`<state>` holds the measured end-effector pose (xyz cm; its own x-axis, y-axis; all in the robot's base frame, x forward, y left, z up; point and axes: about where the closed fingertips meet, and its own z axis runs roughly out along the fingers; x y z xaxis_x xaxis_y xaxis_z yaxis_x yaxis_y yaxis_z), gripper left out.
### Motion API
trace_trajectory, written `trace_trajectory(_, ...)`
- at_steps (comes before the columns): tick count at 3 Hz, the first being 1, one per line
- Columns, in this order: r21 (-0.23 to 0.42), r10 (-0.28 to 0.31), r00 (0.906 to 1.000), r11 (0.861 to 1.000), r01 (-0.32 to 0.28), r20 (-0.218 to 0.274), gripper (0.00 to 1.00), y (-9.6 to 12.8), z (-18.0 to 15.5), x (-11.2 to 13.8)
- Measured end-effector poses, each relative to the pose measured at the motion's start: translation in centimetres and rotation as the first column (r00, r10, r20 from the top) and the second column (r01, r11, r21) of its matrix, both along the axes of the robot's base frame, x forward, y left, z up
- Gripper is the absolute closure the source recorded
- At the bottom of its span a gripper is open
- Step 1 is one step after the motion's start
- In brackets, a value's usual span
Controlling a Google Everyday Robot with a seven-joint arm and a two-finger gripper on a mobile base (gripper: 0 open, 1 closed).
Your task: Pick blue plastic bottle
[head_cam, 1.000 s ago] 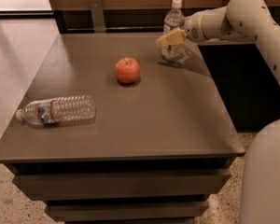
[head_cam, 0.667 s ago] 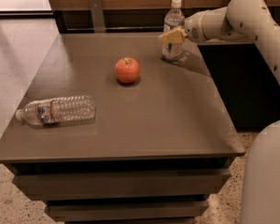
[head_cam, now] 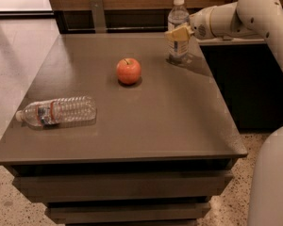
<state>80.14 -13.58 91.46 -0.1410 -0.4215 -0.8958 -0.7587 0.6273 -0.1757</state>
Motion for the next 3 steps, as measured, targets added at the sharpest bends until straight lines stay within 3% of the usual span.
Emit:
trace_trajectory(1,0.001,0.035,0.9988,0.999,-0.035,0.035,1.0,0.1,2.3,-0.6)
trace_trajectory(3,0.028,0.093,0.9899,0.995,-0.096,0.108,1.0,0.6,6.6,-1.2)
